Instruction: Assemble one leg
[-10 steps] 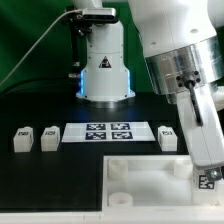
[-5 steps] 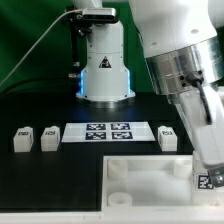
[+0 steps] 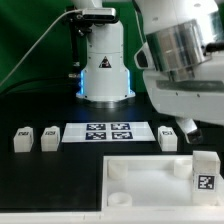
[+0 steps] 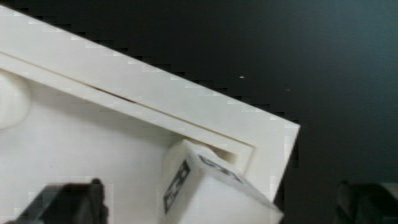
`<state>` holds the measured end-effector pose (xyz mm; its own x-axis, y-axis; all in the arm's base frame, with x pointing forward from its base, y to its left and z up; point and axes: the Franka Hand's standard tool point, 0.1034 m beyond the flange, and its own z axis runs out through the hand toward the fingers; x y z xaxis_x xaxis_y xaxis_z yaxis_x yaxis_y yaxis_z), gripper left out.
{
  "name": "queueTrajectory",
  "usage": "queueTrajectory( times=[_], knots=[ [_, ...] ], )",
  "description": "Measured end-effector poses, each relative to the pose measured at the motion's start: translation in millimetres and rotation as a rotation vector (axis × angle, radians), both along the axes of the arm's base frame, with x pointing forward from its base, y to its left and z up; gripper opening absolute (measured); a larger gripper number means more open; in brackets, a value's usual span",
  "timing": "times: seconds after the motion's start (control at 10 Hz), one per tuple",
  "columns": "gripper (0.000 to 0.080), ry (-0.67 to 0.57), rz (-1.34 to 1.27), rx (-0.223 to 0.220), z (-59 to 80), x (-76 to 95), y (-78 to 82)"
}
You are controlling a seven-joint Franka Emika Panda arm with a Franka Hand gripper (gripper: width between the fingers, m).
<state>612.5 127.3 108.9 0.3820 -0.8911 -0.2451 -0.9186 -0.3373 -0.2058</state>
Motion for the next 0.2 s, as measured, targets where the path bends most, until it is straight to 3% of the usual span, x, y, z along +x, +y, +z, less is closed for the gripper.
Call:
queueTrajectory(
  times=[0.2],
  knots=[
    [0.0649, 0.001, 0.008, -0.002, -2.1, -1.2, -0.2]
  ],
)
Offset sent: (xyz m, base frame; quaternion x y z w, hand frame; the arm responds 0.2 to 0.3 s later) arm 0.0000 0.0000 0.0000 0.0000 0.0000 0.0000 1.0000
